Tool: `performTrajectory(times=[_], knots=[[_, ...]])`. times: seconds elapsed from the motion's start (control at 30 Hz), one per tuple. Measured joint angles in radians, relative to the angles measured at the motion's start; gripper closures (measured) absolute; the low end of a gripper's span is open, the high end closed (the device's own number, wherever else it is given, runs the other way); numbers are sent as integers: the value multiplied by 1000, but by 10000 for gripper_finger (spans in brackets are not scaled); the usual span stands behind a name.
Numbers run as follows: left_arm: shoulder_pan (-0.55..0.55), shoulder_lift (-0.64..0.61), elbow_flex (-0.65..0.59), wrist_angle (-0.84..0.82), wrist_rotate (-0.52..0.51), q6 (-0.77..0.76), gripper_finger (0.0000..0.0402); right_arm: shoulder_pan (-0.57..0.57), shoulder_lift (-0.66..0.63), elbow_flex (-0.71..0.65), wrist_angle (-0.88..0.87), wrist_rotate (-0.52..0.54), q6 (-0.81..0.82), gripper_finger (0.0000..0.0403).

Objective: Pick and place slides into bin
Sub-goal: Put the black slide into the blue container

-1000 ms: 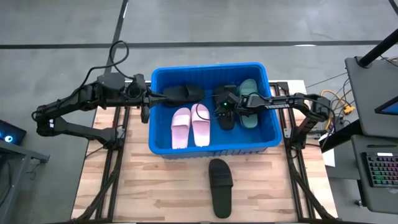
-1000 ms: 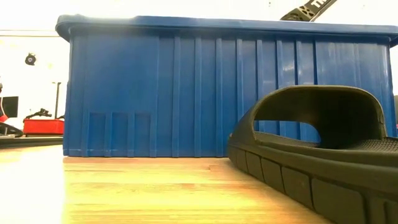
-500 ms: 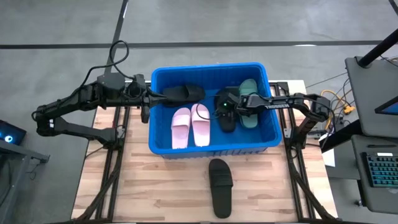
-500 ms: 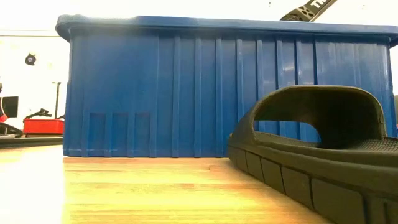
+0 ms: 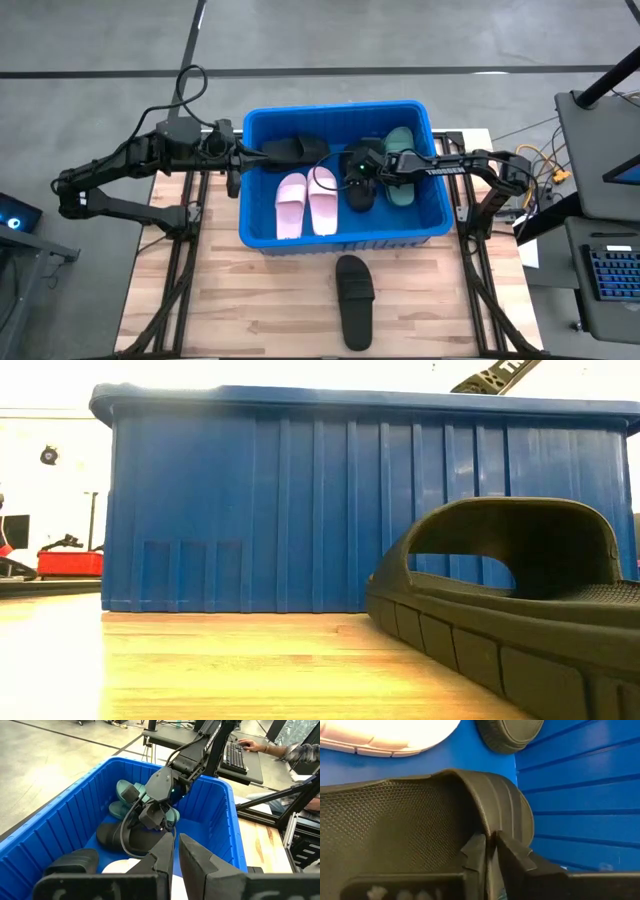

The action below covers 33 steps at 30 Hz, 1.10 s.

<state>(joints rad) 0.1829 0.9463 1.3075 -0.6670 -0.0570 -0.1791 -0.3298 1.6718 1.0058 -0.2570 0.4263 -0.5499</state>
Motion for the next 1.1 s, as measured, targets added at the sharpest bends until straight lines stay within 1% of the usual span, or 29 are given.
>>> performTrajectory(times=[0.1,0.33,0.47,0.53,0.6,0.83,1.0,1.1], knots=[[0,0,0,0,0,0,388,0,0,0,-1,1,-8,342],[0,0,0,0,0,0,388,0,0,0,-6,-1,0,269],[-1,0,0,0,0,0,388,0,0,5,-73,-35,33,236],[-1,0,0,-1,0,0,388,0,0,24,-131,-75,48,226],[-1,0,0,-1,0,1,388,0,0,52,-189,-95,73,220],[-1,0,0,-1,0,2,388,1,0,197,-327,-95,178,216],[-1,0,0,-4,0,1,388,24,-1,361,-454,-92,331,223],[0,0,0,-4,0,1,388,60,-13,466,-505,-117,370,234]])
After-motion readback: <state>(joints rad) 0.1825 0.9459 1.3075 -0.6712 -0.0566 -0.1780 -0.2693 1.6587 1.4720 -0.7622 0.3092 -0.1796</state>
